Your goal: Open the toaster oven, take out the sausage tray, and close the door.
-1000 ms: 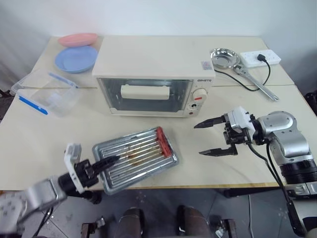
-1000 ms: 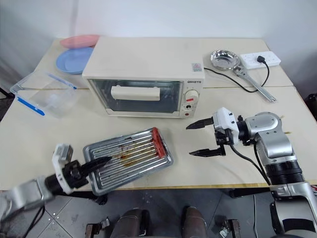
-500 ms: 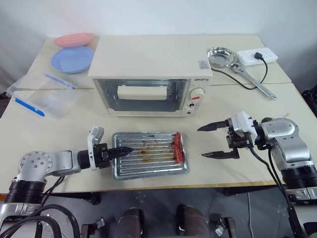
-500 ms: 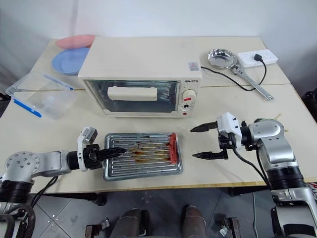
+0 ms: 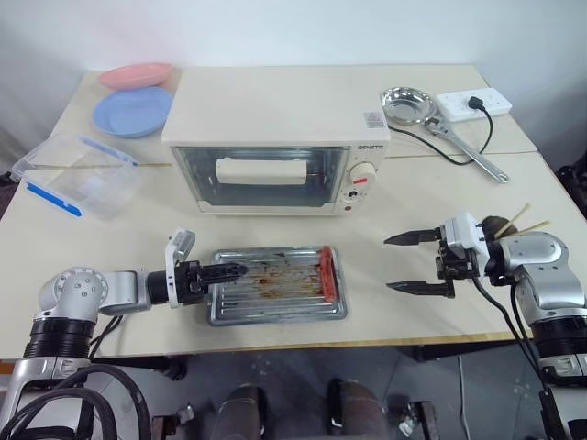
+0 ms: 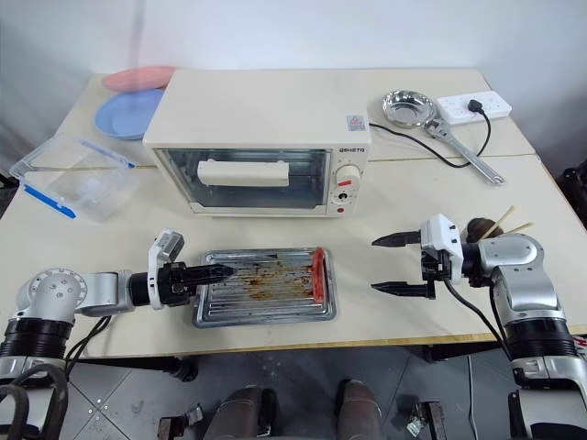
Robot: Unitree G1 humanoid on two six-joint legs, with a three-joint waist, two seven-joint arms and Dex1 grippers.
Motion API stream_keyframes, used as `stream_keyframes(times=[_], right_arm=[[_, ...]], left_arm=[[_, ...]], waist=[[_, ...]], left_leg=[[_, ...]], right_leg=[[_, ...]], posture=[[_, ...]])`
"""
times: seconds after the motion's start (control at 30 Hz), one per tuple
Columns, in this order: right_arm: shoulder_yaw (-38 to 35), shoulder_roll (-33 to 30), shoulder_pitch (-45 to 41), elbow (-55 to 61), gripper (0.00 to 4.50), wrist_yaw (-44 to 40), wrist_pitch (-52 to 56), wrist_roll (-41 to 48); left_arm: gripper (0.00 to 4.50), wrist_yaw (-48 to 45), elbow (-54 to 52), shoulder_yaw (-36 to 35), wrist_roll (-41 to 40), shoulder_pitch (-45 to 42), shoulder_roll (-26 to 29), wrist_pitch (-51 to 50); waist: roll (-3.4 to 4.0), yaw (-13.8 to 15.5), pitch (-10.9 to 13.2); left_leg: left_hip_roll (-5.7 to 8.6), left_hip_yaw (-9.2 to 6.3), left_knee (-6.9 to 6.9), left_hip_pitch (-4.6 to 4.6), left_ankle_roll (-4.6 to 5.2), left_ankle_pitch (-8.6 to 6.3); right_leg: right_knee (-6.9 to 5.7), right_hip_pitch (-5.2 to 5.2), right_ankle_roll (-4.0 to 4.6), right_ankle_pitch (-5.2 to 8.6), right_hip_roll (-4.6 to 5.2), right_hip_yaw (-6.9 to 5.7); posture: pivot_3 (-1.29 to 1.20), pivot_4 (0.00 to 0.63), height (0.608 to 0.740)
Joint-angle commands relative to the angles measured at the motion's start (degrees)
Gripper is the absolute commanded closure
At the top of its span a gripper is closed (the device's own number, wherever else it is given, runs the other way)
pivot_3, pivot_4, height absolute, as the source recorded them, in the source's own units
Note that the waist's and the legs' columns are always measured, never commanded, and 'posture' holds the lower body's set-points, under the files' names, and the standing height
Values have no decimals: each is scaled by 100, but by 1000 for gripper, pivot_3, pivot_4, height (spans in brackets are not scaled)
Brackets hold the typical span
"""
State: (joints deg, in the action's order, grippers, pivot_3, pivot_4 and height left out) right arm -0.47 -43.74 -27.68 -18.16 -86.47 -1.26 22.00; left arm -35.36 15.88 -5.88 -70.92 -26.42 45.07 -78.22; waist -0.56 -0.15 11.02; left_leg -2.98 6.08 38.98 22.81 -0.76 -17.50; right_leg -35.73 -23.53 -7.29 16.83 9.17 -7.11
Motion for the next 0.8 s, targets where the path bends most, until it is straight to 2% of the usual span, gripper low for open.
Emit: stream_keyframes(times=[0.03,0.1,0.2,0.23,0.33,0.53,0.67,0.77,0.8], right_arm=[[-149,-74,-92,89,0,-15,-62,53],[-99,-50,-174,21,0,-32,-67,13],[-46,-4,-263,-40,0,-48,-49,-17],[-25,18,-291,-59,0,-65,-56,-27],[50,102,-404,-154,0,-108,-98,-73],[182,198,-372,-70,0,-125,-178,-159],[260,201,-127,-62,0,-30,-526,-359],[144,246,99,257,0,202,-179,-184],[50,305,194,412,0,509,-18,-164]], left_arm=[[42,-478,-51,-124,611,2,633,128],[42,-1168,-169,176,1226,75,1152,691],[42,-2102,-192,350,1850,132,1495,1556],[42,-2315,-191,264,2064,207,1470,2060],[42,-2568,-143,-157,3099,608,1193,4515],[42,-3513,68,-237,4177,1305,1178,6881],[42,-3786,378,-269,4596,1664,1195,7581],[42,-3656,539,-404,4553,1559,1025,7515],[42,-3589,530,-483,4442,1492,953,7366]], waist=[[0,-30,0],[-1,-41,1],[-1,-34,1],[-1,-27,1],[-1,2,1],[-5,-10,3],[-5,-14,3],[-5,-12,3],[-5,-12,3]], left_leg=[[-2,4,-3,-3,0,0],[-1,21,-15,-16,0,0],[-2,34,-27,-21,0,-1],[-2,39,-32,-23,0,-1],[-2,56,-44,-33,2,-3],[-5,78,-55,-36,5,-7],[-10,87,-61,-43,7,-8],[-12,90,-62,-44,8,-9],[-12,91,-60,-45,9,-9]], right_leg=[[0,-1,0,0,0,3],[-1,-3,0,1,-1,16],[8,-5,0,1,-1,23],[10,-5,0,1,-1,25],[19,-6,0,1,0,33],[20,-16,0,0,2,31],[18,-18,0,0,2,29],[16,-18,0,0,2,28],[15,-18,0,0,3,29]], posture=[[0,150,740],[0,150,740],[0,150,740],[0,150,740],[0,150,740],[0,150,740],[0,150,740],[0,150,740],[0,150,740]])
